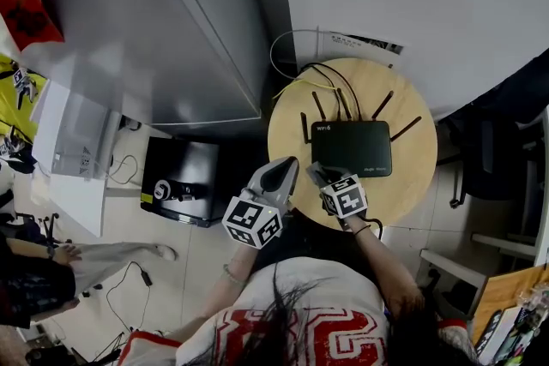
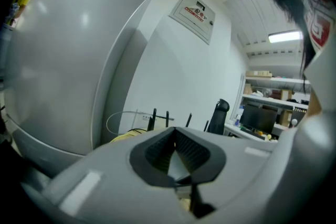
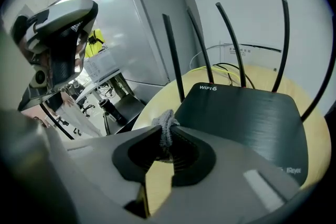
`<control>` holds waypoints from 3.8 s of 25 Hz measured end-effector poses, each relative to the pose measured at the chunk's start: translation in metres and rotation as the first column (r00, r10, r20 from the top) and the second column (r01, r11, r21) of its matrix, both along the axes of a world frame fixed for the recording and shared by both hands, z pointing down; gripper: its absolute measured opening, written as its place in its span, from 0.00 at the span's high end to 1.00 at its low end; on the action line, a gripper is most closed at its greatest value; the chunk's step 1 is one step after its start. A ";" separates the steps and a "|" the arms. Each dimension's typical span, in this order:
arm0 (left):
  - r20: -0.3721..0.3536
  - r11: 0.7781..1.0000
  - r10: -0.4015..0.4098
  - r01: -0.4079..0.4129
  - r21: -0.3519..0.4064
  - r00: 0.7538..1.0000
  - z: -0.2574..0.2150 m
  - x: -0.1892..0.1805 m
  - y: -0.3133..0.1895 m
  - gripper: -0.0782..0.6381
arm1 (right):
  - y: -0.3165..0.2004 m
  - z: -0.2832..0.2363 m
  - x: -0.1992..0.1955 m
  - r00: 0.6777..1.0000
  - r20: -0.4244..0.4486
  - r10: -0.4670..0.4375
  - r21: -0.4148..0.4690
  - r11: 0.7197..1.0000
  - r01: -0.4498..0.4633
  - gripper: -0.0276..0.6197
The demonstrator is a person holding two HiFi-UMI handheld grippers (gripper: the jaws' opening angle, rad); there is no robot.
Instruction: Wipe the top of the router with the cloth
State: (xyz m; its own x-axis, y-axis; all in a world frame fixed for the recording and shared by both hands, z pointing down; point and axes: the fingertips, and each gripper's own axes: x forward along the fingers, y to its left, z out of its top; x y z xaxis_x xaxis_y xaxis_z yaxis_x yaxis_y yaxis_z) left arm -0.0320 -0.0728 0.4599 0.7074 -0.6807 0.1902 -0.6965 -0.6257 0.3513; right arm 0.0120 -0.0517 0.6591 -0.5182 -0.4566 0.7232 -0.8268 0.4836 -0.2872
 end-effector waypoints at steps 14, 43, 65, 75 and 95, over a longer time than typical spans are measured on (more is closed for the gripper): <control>-0.008 0.998 0.063 -0.063 -0.006 0.998 0.001 0.023 -0.001 0.89 | 0.015 0.006 0.111 0.969 -0.001 0.247 -0.009 0.969 -0.247 0.90; 0.006 0.997 0.068 -0.068 -0.022 0.998 0.009 0.062 -0.004 0.89 | 0.002 -0.011 0.244 0.866 0.043 0.498 0.036 0.866 -0.499 0.90; 0.064 0.997 -0.019 0.024 -0.074 0.998 0.021 0.055 0.007 0.89 | -0.036 0.029 0.264 0.922 -0.070 0.381 -0.002 0.924 -0.382 0.90; 0.054 0.996 0.038 -0.033 -0.084 0.998 0.022 0.067 0.007 0.89 | -0.007 0.033 0.253 0.923 -0.081 0.377 -0.032 0.924 -0.380 0.90; 0.021 0.991 0.114 -0.112 -0.076 0.993 0.019 0.052 0.023 0.89 | 0.057 0.037 0.232 0.886 -0.126 0.446 -0.067 0.887 -0.456 0.90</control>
State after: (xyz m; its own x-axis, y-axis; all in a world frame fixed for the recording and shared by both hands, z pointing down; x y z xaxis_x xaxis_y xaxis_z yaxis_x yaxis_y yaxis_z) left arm 0.0195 -0.0493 0.4791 0.7735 -0.5799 0.2560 -0.6319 -0.6737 0.3832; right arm 0.2442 0.0054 0.6957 -0.1915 -0.5515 0.8119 -0.9769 0.0271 -0.2120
